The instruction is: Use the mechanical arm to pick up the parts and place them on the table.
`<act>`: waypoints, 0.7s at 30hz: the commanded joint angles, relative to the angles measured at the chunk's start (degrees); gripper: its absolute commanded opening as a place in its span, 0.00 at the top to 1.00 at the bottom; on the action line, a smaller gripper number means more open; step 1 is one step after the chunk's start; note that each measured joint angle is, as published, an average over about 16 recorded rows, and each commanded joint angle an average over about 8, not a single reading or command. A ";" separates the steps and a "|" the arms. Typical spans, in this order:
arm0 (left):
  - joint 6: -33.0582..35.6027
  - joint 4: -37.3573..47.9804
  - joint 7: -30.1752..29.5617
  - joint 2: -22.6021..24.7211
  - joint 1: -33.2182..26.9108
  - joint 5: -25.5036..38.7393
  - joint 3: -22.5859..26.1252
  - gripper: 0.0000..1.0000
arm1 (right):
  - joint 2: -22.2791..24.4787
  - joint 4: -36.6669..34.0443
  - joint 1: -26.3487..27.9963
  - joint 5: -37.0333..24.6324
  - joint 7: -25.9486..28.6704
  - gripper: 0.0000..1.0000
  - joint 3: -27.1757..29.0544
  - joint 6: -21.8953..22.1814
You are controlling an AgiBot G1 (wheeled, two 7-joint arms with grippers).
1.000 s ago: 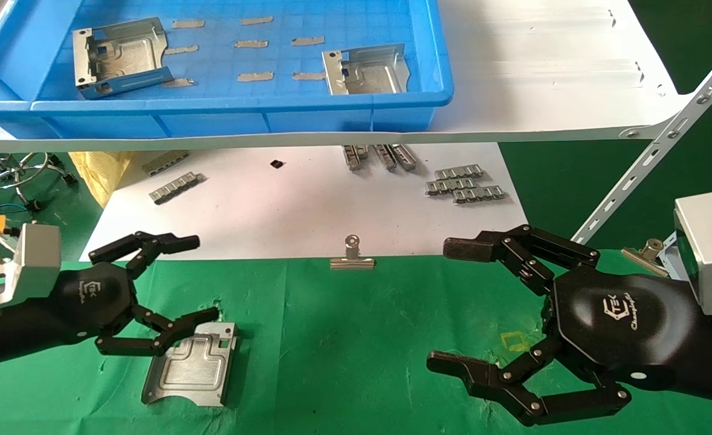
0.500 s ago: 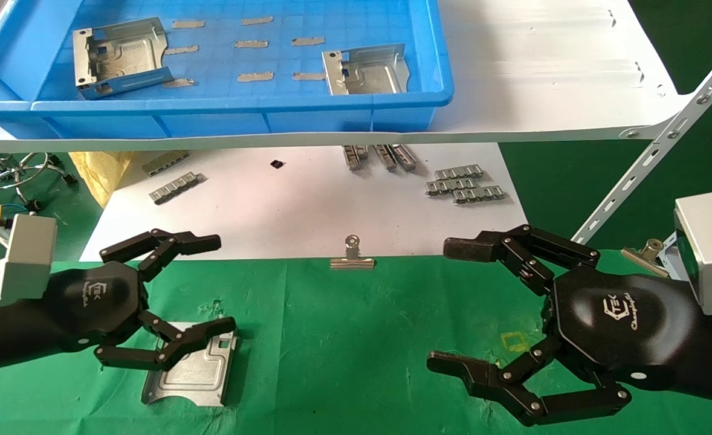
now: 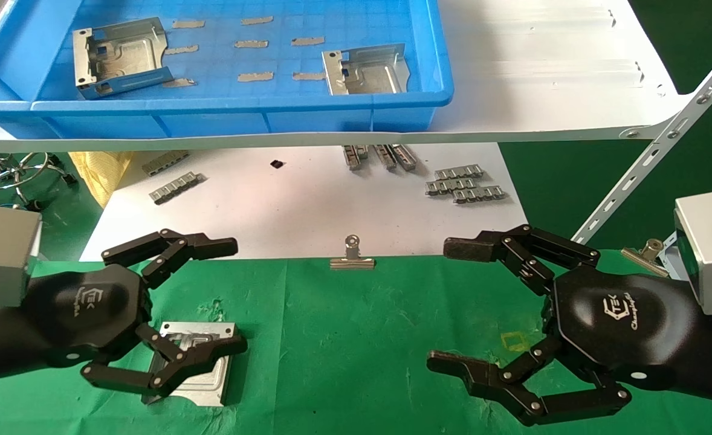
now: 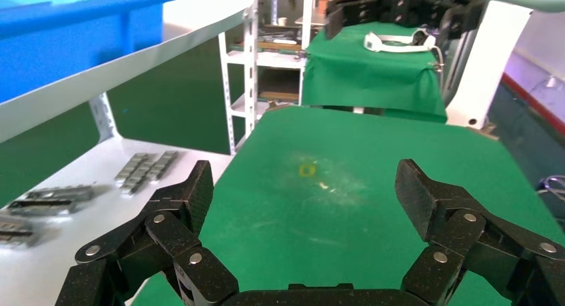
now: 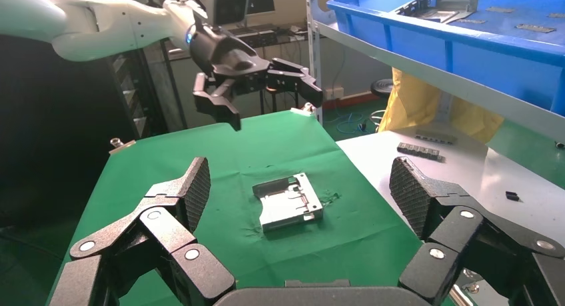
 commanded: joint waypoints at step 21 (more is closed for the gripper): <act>-1.80 -18.86 -13.87 -2.33 6.31 1.63 -10.89 0.00 | 0.01 -0.01 -0.01 0.01 0.00 0.00 0.00 0.01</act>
